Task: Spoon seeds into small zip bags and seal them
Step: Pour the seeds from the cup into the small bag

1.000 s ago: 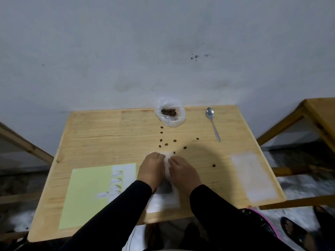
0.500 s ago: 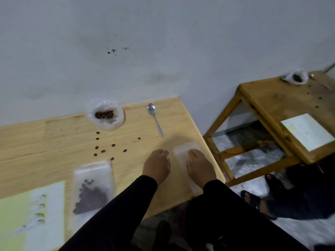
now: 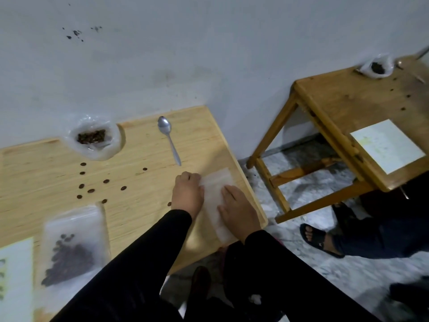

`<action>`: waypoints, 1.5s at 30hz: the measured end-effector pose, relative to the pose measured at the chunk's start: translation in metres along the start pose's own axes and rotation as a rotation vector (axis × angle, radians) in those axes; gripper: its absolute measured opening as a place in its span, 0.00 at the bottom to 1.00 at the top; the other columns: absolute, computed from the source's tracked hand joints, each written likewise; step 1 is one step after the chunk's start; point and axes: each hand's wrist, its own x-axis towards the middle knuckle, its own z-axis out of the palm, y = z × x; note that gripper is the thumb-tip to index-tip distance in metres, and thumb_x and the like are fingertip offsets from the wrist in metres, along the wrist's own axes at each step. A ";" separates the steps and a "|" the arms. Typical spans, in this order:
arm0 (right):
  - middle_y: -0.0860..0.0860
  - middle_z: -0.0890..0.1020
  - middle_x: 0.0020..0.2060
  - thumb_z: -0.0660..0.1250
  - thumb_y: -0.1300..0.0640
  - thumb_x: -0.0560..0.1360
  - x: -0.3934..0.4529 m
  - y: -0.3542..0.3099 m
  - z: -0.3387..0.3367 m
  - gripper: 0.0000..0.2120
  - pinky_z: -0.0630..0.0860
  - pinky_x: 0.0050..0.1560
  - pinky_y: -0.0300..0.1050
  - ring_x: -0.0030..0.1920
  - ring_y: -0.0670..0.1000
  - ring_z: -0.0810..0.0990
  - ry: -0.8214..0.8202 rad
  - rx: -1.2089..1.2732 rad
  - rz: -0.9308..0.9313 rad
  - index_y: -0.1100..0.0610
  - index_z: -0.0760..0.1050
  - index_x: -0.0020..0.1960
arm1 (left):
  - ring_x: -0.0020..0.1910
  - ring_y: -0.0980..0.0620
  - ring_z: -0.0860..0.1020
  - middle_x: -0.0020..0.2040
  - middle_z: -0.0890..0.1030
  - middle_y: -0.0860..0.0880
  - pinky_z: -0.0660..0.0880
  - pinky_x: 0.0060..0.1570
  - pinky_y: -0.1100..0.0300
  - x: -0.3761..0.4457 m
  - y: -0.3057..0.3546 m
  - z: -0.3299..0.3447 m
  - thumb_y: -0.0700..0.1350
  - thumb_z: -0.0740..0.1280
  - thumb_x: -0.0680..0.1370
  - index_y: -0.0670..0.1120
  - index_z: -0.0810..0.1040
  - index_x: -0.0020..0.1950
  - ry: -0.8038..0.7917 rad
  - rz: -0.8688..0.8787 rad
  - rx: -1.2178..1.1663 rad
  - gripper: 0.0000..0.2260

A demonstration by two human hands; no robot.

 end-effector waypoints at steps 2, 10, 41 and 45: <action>0.56 0.65 0.71 0.43 0.43 0.73 0.000 0.001 -0.003 0.34 0.56 0.73 0.44 0.73 0.54 0.60 -0.009 0.027 0.004 0.61 0.59 0.73 | 0.58 0.39 0.70 0.57 0.74 0.38 0.65 0.56 0.54 -0.001 0.000 -0.001 0.40 0.63 0.77 0.39 0.75 0.61 0.019 0.010 -0.028 0.14; 0.54 0.65 0.71 0.62 0.53 0.77 -0.002 0.002 -0.014 0.26 0.56 0.70 0.39 0.71 0.52 0.62 0.054 0.191 0.013 0.59 0.62 0.72 | 0.43 0.45 0.75 0.42 0.78 0.44 0.68 0.42 0.58 -0.004 0.006 -0.007 0.38 0.64 0.77 0.44 0.78 0.50 0.118 -0.022 -0.220 0.06; 0.51 0.84 0.49 0.66 0.65 0.74 0.052 -0.184 -0.159 0.11 0.79 0.49 0.38 0.46 0.46 0.84 -0.026 1.080 -0.293 0.51 0.79 0.50 | 0.46 0.65 0.75 0.47 0.78 0.59 0.68 0.46 0.77 -0.033 -0.038 -0.218 0.42 0.71 0.74 0.51 0.76 0.56 0.653 -0.153 -0.777 0.12; 0.50 0.83 0.52 0.68 0.57 0.75 0.049 -0.231 -0.147 0.08 0.77 0.54 0.38 0.54 0.45 0.82 -0.071 1.182 -0.346 0.53 0.79 0.54 | 0.50 0.64 0.75 0.51 0.78 0.59 0.67 0.47 0.77 -0.040 -0.060 -0.238 0.45 0.73 0.73 0.52 0.76 0.59 0.772 -0.157 -0.713 0.16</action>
